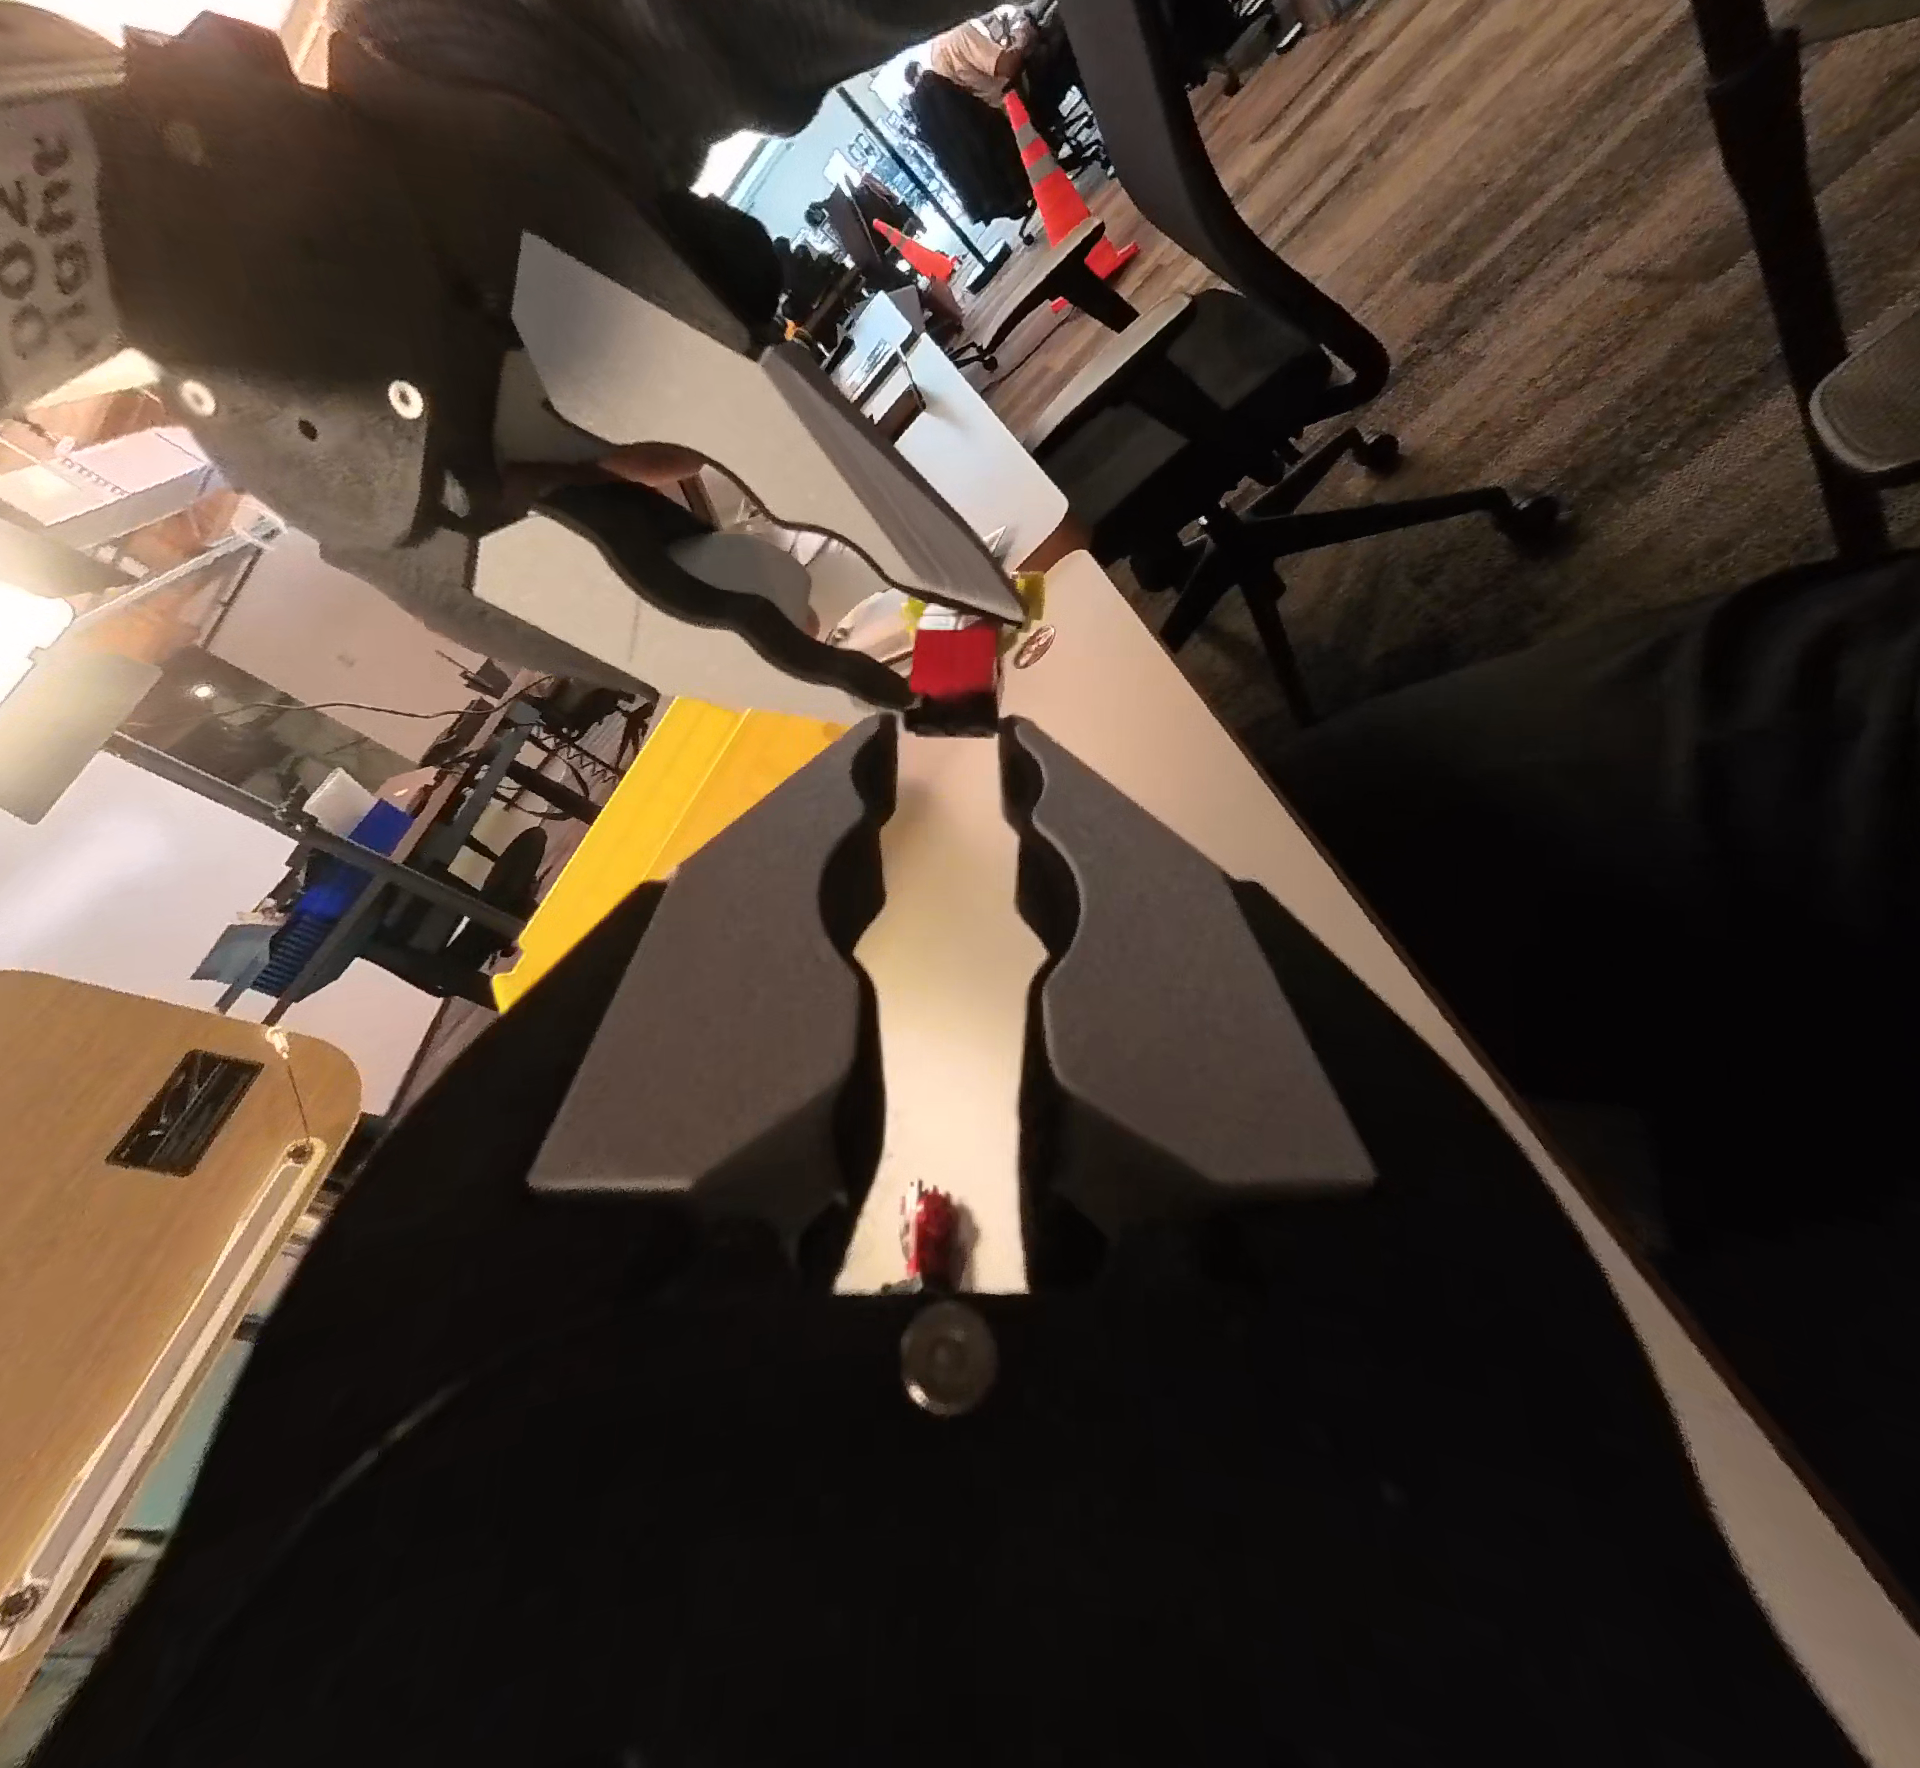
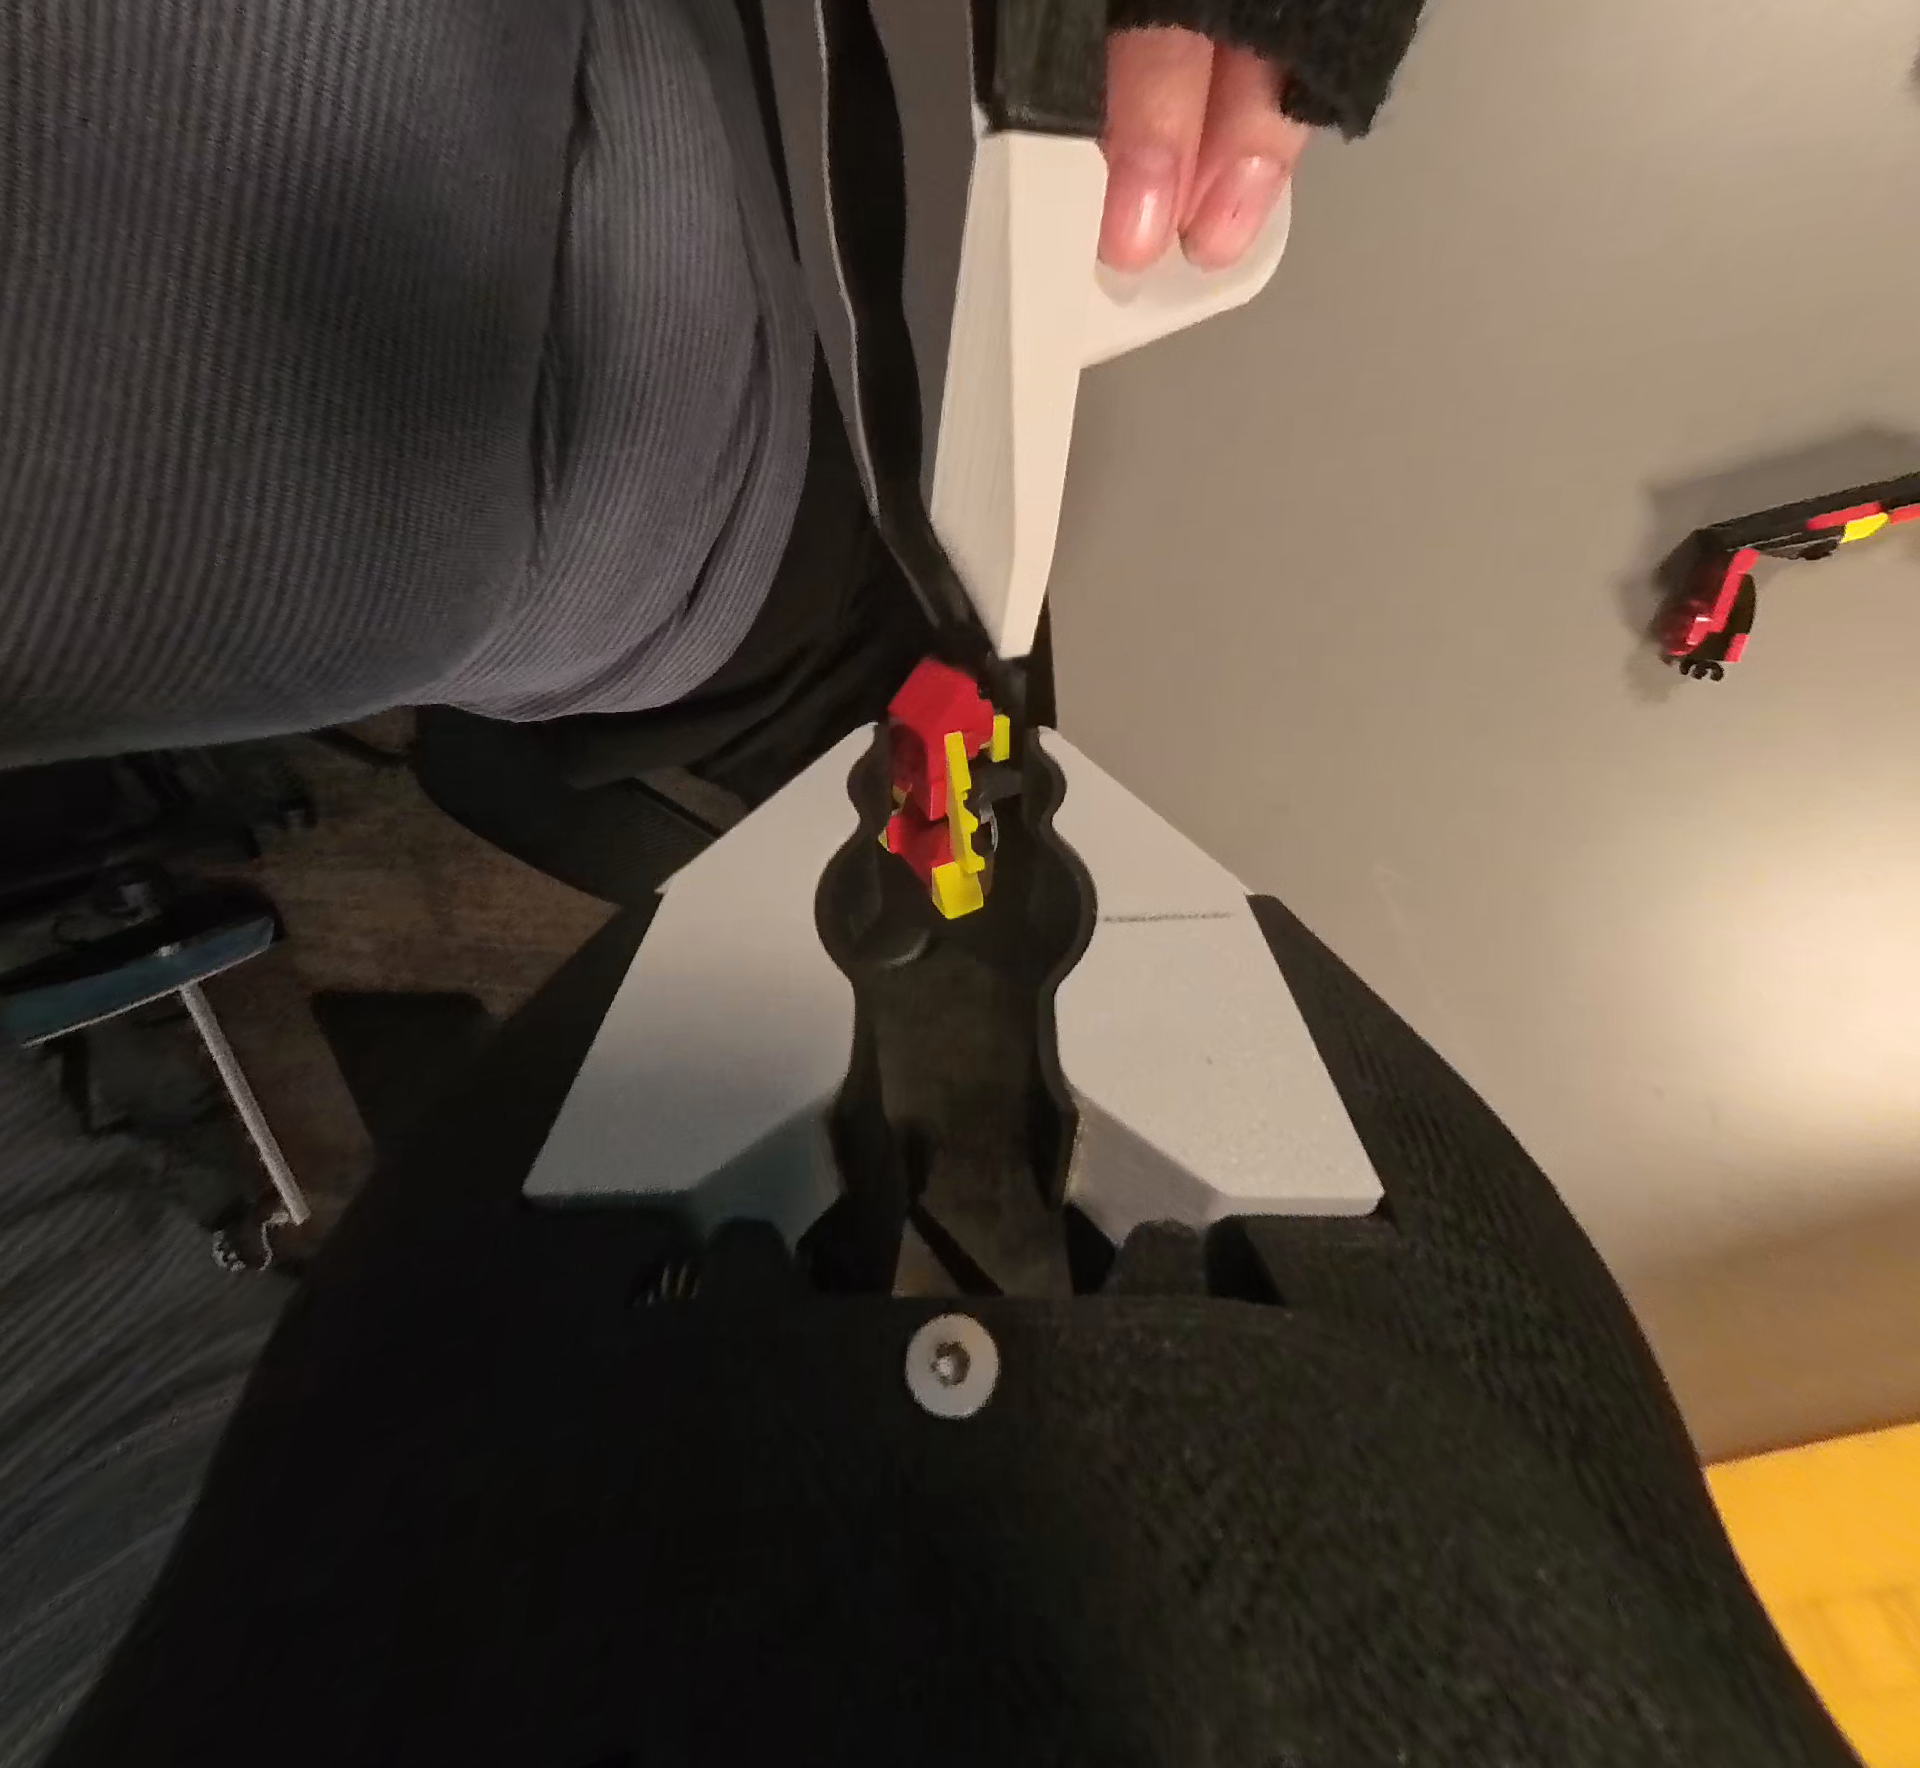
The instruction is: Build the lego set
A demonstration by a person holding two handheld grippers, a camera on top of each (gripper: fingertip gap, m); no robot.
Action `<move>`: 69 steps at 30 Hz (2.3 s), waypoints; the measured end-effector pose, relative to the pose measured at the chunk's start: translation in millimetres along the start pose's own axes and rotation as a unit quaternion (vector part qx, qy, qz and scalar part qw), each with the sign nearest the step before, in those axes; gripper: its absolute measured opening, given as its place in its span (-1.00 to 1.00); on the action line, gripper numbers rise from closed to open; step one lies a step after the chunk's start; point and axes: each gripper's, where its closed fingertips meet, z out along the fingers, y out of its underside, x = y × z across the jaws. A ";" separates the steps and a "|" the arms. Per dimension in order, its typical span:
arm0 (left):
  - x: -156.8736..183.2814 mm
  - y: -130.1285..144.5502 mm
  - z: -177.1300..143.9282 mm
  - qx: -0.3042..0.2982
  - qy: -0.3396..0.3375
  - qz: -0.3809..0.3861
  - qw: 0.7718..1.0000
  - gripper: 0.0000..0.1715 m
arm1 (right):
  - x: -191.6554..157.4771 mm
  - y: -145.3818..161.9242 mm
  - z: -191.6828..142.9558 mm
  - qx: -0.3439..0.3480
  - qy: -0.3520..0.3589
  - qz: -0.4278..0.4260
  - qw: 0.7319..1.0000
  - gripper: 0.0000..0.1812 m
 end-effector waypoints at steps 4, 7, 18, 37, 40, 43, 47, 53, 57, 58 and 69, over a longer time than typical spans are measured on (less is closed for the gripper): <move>1.8 -1.7 0.9 -0.001 0.010 -0.010 1.000 -0.80 | -1.6 0.4 1.2 -0.012 0.001 -0.005 1.000 -0.74; 1.4 -1.9 0.5 -0.007 0.009 -0.011 1.000 -0.80 | -2.5 0.2 0.8 -0.013 0.000 -0.005 1.000 -0.74; 3.3 -2.1 0.2 -0.018 0.016 -0.019 1.000 -0.81 | -5.3 0.8 1.4 -0.020 -0.001 -0.012 1.000 -0.74; -0.5 3.4 7.8 -0.019 -0.034 -0.008 0.999 -0.81 | 2.8 -1.4 4.6 -0.003 0.015 -0.018 1.000 -0.74; -2.0 10.3 9.0 -0.037 -0.047 0.008 0.998 -0.82 | 9.0 -1.2 5.2 0.010 0.028 -0.019 0.999 -0.74; -8.9 20.8 8.3 -0.058 -0.074 0.012 0.996 -0.82 | 20.8 -4.6 2.3 0.039 0.060 -0.027 0.997 -0.74; -50.8 37.0 -6.7 -0.074 -0.217 -0.002 0.973 -0.83 | 68.7 -30.3 -32.4 0.184 0.220 -0.007 0.958 -0.41; -90.8 41.5 -38.1 -0.009 -0.360 -0.070 0.930 -0.83 | 87.5 -43.7 -86.7 0.642 0.145 0.154 0.737 -0.37; -92.4 44.1 -29.2 0.008 -0.371 -0.089 0.924 -0.83 | 79.6 -58.5 -74.7 0.729 -0.008 0.154 0.666 -0.45; -93.0 47.6 -25.7 0.002 -0.374 -0.094 0.923 -0.83 | 77.0 -61.0 -75.4 0.741 -0.037 0.141 0.656 -0.49; -106.1 101.1 4.0 -0.095 -0.376 -0.056 0.920 -0.83 | 136.8 -42.9 -67.7 0.762 -0.027 0.141 0.632 -0.75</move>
